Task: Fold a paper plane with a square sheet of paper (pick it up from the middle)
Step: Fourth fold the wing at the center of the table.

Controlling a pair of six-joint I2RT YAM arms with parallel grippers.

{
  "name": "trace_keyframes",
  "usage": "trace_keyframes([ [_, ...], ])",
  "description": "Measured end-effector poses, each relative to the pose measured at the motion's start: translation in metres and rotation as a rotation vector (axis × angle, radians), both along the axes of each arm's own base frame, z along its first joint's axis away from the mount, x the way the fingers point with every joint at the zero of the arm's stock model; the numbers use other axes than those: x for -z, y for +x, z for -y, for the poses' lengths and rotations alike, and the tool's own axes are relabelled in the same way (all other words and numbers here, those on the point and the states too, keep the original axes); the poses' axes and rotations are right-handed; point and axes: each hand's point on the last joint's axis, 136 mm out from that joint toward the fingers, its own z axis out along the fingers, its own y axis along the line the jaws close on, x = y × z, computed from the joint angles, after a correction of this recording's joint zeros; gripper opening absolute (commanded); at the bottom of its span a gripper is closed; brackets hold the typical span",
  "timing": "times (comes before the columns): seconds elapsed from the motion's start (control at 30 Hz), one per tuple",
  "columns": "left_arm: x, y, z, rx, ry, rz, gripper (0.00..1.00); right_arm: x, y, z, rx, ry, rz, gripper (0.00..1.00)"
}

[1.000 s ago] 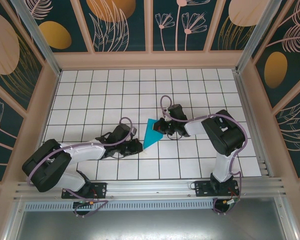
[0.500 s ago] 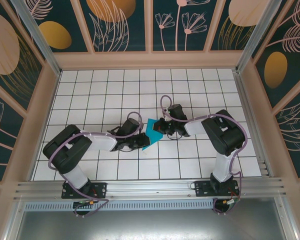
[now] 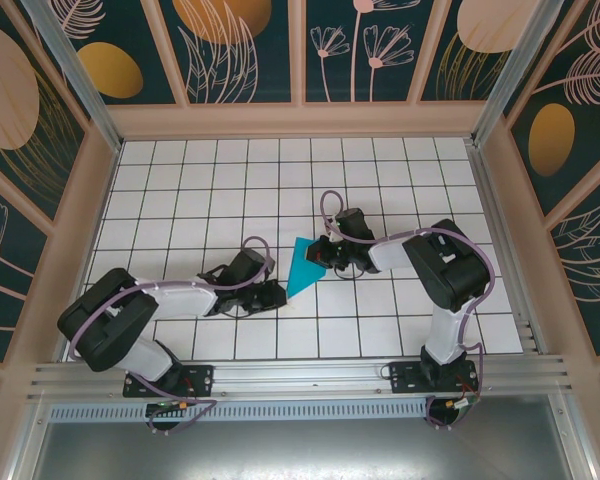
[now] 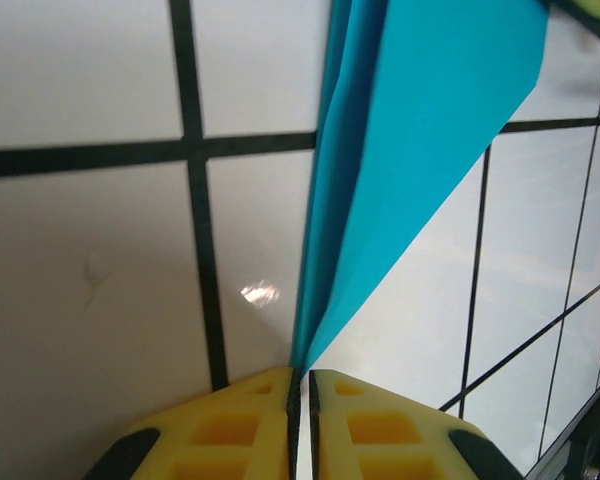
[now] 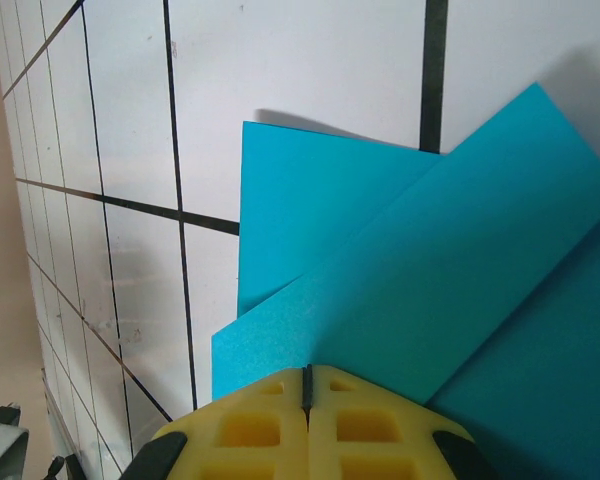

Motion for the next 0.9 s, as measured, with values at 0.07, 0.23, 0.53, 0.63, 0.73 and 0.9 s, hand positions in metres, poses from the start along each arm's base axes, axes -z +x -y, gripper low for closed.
trace_keyframes([
  [0.07, -0.001, -0.004, -0.005, -0.003, 0.016, -0.010, 0.14, 0.000, 0.000, 0.000, -0.007, 0.000, 0.004, 0.05],
  [0.23, -0.017, 0.001, -0.014, -0.036, 0.042, 0.037, 0.15, -0.001, -0.001, -0.002, -0.072, -0.028, 0.046, 0.06],
  [0.53, -0.042, 0.030, -0.021, -0.132, 0.077, 0.172, 0.21, -0.003, -0.006, -0.007, -0.278, -0.101, 0.135, 0.11],
  [0.63, -0.041, 0.037, -0.021, -0.146, 0.094, 0.184, 0.23, -0.005, -0.008, -0.007, -0.313, -0.118, 0.149, 0.14],
  [0.73, -0.045, 0.049, -0.013, -0.149, 0.106, 0.203, 0.28, -0.014, -0.009, -0.004, -0.312, -0.141, 0.164, 0.19],
  [0.9, -0.059, 0.072, 0.003, -0.146, 0.100, 0.253, 0.35, -0.063, 0.006, 0.009, -0.209, -0.171, 0.285, 0.25],
])
